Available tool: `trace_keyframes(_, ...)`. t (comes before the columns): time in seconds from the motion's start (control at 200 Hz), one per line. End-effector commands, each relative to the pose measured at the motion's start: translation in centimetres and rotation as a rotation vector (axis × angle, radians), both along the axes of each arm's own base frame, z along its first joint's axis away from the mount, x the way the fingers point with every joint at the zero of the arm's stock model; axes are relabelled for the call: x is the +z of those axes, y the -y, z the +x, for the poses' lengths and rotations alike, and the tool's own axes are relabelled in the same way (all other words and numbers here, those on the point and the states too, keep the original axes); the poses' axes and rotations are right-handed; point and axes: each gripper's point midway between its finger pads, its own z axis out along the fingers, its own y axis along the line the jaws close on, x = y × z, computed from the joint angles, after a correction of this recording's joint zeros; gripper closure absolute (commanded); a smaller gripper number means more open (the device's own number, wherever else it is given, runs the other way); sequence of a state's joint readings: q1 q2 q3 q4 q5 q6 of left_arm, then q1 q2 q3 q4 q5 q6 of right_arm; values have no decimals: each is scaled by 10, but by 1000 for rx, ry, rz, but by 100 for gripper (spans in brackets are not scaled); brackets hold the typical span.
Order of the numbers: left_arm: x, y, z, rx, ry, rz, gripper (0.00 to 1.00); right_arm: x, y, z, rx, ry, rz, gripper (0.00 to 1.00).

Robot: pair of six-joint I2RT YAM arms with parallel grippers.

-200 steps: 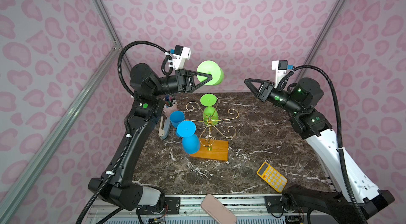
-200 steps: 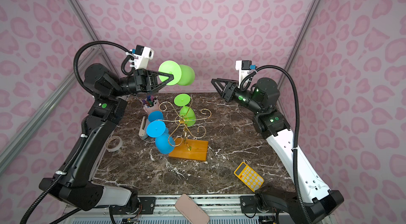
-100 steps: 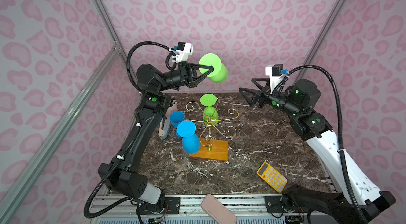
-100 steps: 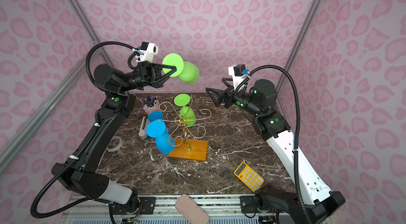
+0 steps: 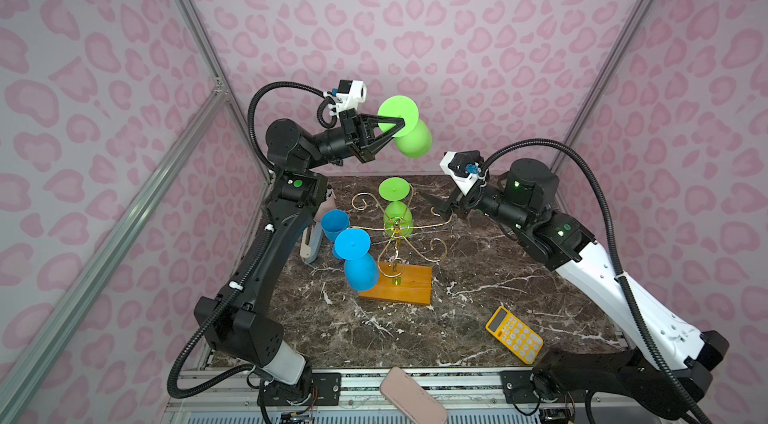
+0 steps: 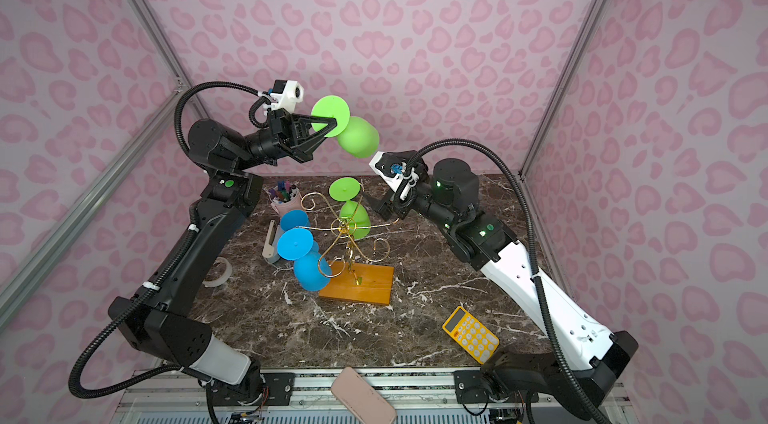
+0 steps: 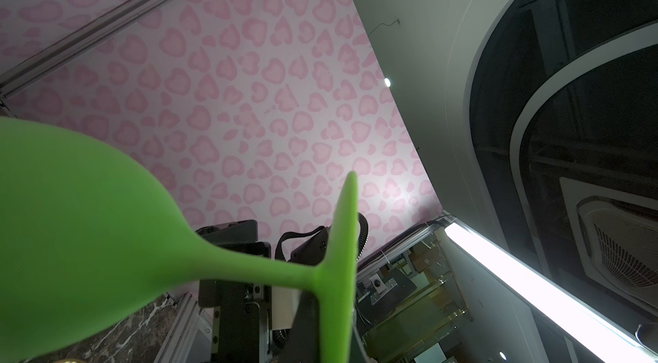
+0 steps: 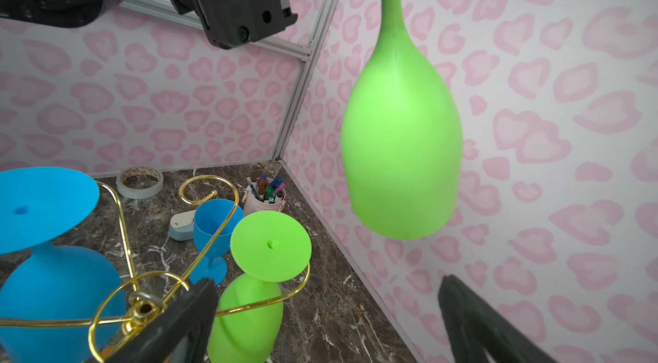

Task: Take the wine glass off the wine glass rack
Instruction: Pick up the wine glass from the wine glass rack.

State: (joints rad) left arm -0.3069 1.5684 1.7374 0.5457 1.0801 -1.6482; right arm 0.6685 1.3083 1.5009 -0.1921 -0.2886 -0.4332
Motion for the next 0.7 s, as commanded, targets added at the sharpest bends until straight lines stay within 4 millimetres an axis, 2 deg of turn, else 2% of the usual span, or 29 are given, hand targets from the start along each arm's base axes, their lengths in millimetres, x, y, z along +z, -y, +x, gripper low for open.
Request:
trace_keyframes(0.0,12,-4,-8,1,48,-25,96,20,-3,10,-24,100,17,1)
trace_keyframes(0.235,13,-5,-10,5,44,-30,96,29,-18,26,-13,133,40,1)
trace_keyframes(0.385,13,-6,-12,6,41,-33,96,35,-21,38,-49,167,58,1)
trace_keyframes(0.695,10,-7,-11,10,18,-45,96,36,-33,52,-44,170,62,1)
